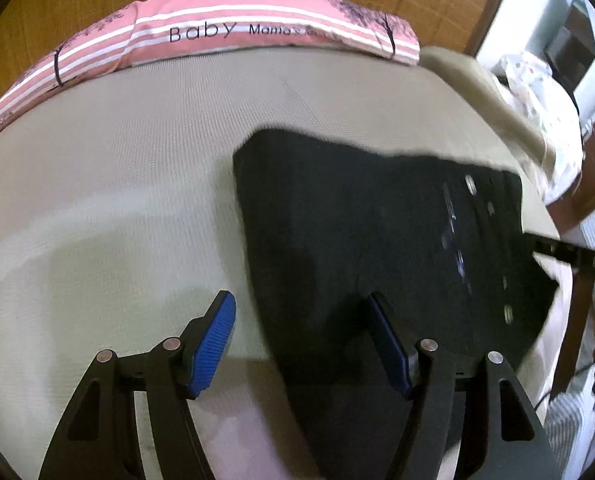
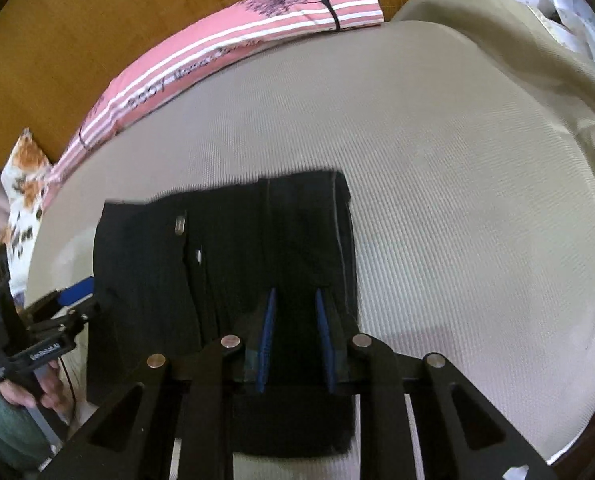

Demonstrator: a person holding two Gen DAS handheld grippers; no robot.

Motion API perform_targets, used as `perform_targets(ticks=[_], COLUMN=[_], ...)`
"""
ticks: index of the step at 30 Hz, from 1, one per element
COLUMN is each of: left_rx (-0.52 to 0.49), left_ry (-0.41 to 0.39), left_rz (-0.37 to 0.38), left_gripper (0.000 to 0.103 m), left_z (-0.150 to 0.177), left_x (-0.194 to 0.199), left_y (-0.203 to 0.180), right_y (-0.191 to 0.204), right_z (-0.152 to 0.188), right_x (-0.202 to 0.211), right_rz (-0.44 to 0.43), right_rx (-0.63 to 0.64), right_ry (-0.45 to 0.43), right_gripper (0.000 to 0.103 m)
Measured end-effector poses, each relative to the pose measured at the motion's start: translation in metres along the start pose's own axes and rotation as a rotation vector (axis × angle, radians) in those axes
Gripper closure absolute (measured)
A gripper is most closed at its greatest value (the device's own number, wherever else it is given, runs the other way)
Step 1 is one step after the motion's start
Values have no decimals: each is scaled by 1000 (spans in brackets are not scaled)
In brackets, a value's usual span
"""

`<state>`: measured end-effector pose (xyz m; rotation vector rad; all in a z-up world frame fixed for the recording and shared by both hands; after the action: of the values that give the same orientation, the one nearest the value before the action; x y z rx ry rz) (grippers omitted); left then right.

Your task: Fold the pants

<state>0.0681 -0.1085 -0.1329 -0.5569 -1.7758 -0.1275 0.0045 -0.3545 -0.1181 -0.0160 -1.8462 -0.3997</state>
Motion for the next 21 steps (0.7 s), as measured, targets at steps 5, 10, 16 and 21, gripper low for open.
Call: perform_targets(ticks=[5, 10, 16, 21], left_rx=[-39, -26, 97, 254], left_ry=[49, 55, 56, 106], left_rz=[20, 23, 120, 259], left_gripper=[35, 35, 35, 35], left_z=[39, 43, 31, 24], left_x=[2, -6, 6, -3], left_y=[-9, -8, 12, 35], right_y=[-11, -23, -34, -50], right_z=[24, 33, 14, -2], right_x=[9, 1, 4, -11], right_rz=[-4, -9, -202, -315], right_rx=[-7, -24, -32, -45], right_ry=[9, 32, 60, 124], right_gripper=[82, 74, 51, 48])
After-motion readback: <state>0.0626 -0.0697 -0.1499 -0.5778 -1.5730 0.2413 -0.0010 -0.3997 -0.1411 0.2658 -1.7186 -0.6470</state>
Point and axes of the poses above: each gripper's, at about its wrist camera, not at the fingertips, and x roughly against the way its jaws point, y to its left, z to its underside, the point moved 5 cm from there along -x, roughly the way its jaws point, and after that the axes turned 11 degrees about y, right-handed, at the moved point
